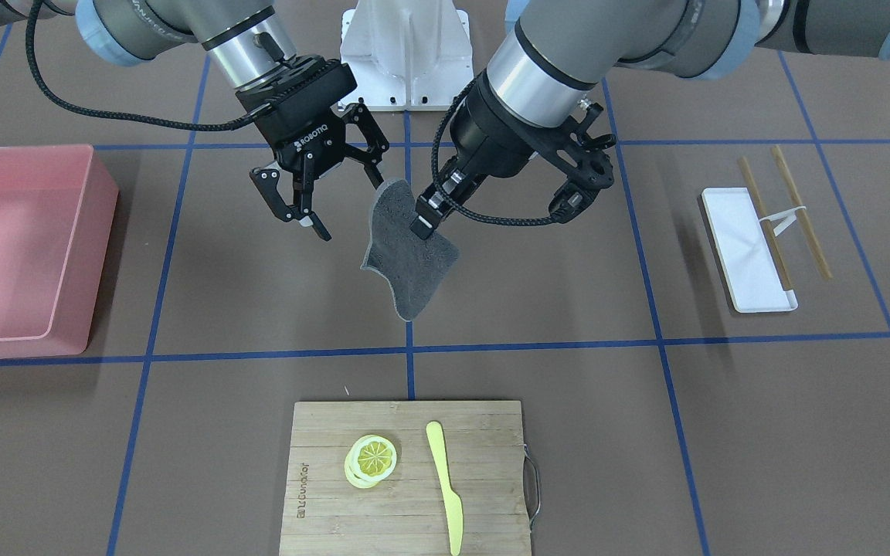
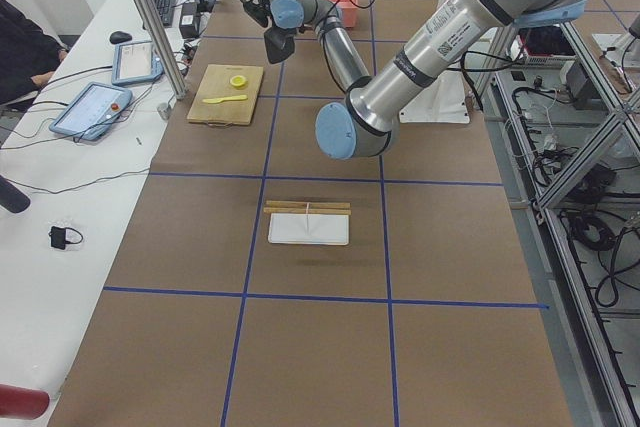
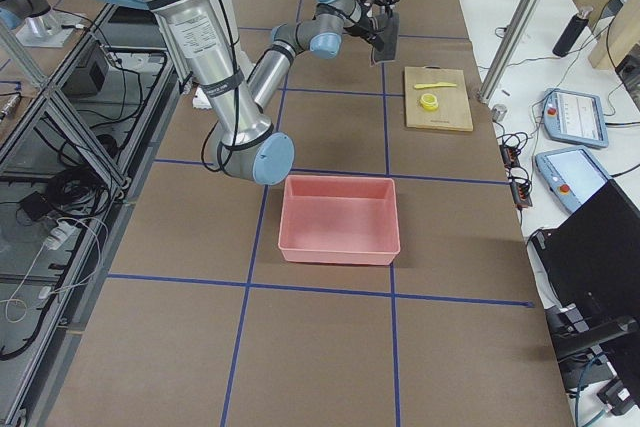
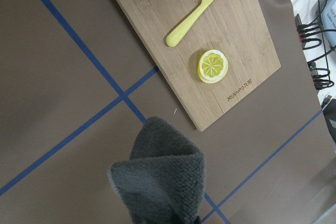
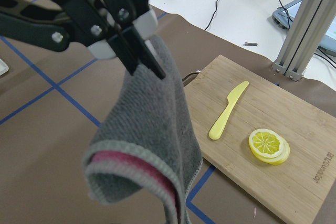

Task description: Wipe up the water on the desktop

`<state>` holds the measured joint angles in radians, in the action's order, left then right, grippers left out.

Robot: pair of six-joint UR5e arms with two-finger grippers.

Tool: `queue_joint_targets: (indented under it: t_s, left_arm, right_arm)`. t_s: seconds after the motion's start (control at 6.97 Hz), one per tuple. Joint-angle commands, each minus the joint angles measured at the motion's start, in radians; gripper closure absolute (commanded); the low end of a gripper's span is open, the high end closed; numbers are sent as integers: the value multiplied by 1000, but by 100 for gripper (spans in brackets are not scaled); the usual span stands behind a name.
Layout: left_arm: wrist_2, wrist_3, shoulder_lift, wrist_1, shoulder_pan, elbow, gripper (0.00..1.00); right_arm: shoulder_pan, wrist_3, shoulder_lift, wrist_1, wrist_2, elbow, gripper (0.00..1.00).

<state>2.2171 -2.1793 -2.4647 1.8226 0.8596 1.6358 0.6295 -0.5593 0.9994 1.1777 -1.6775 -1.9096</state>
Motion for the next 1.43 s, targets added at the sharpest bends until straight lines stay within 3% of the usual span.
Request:
queue_joint_targets:
  t_s: [0.0, 0.43, 0.72, 1.0, 1.15, 1.29]
  left_arm:
    - [1, -7, -2, 0, -1, 4, 100]
    - [1, -14, -8, 0, -16, 3, 100]
    - [0, -19, -16, 0, -36, 3, 100]
    - [0, -30, -25, 0, -42, 1, 100]
    - [0, -30, -28, 0, -42, -2, 100]
    - [0, -28, -28, 0, -42, -7, 100]
  right_arm:
    - [-8, -1, 1, -1, 1, 1, 28]
    - [-11, -4, 1, -4, 1, 1, 56]
    - [-11, -10, -1, -6, 1, 1, 57]
    - [-11, -14, 1, -7, 1, 1, 69]
    - [-11, -16, 2, -7, 1, 1, 91]
    - [-11, -14, 4, -7, 1, 1, 93]
